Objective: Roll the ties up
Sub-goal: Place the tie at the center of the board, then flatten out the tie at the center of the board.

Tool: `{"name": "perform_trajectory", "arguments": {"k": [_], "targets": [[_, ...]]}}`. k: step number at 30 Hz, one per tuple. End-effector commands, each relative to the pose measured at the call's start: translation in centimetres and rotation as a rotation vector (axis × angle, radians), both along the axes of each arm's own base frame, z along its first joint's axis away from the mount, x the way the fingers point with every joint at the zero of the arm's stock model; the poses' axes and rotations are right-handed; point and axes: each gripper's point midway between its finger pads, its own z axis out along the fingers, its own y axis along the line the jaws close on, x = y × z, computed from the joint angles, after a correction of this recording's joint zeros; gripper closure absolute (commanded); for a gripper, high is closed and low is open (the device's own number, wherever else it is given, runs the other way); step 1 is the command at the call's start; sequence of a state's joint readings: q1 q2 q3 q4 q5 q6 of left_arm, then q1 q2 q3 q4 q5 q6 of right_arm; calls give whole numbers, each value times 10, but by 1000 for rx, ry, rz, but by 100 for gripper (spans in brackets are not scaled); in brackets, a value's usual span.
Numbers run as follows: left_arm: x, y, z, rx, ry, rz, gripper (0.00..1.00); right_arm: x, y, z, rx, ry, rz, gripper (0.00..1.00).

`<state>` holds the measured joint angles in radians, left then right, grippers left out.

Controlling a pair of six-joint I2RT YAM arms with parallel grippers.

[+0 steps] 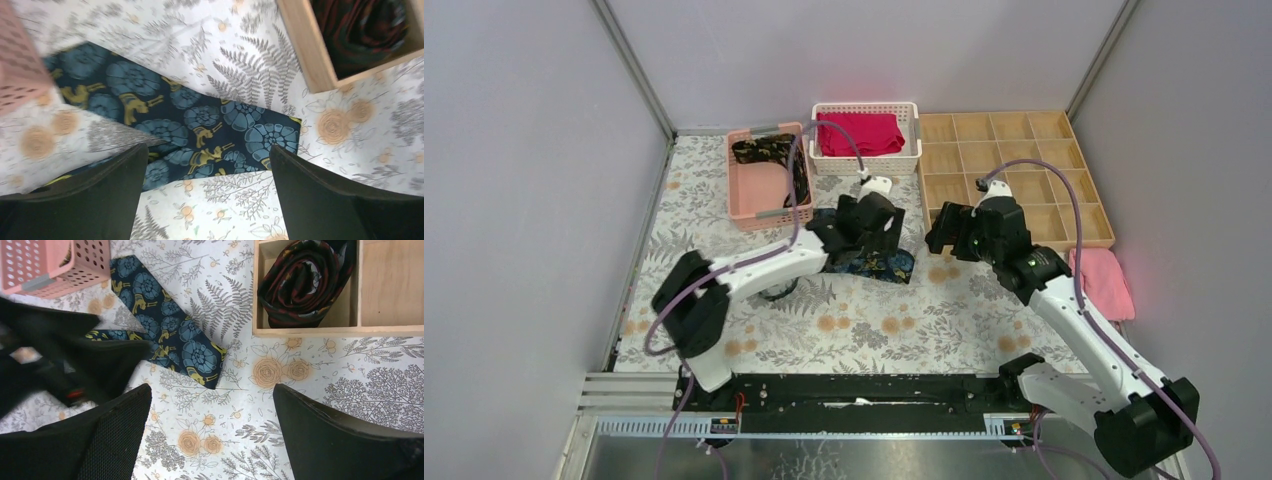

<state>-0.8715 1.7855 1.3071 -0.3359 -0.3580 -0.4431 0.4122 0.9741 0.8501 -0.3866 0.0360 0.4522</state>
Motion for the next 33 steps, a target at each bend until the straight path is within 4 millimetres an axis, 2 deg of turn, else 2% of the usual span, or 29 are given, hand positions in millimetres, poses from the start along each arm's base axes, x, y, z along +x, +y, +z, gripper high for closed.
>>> {"name": "perform_trajectory", "arguments": {"k": [1, 3, 5, 6, 9, 11, 12, 14, 16, 18, 21, 25, 28, 33], "targets": [[9, 30, 92, -99, -229, 87, 1, 11, 8, -10, -9, -4, 42, 0], [-1, 56, 105, -85, -251, 139, 1, 14, 16, -17, -27, 15, 69, 2], [-14, 91, 99, -42, -219, 229, 4, 16, 26, -24, -54, 33, 101, 4], [-17, 100, 93, -35, -200, 255, 8, 16, 33, -25, -61, 32, 123, 4], [-40, 134, 66, -20, -127, 326, 37, 15, 58, -36, -84, 61, 189, 6], [-51, 147, 54, -17, -95, 358, 47, 15, 74, -42, -90, 72, 230, 7], [-58, 153, 49, -13, -78, 368, 48, 15, 82, -45, -95, 75, 251, 6], [-71, 164, 40, 0, -43, 392, 41, 16, 95, -52, -111, 94, 283, 6], [-81, 180, 28, 49, -13, 445, 38, 18, 105, -60, -124, 114, 309, 6], [-90, 205, 18, 138, 15, 540, 43, 20, 111, -67, -135, 129, 320, 6], [-93, 234, 4, 215, 43, 659, 51, 27, 114, -80, -154, 146, 316, 6], [-84, 253, -21, 92, 129, 720, 59, 32, 118, -94, -181, 181, 324, 6], [-77, 265, -36, 49, 171, 736, 63, 37, 120, -97, -188, 181, 315, 7], [-61, 259, -58, 56, 256, 724, 79, 42, 125, -90, -169, 161, 316, 7]]}}
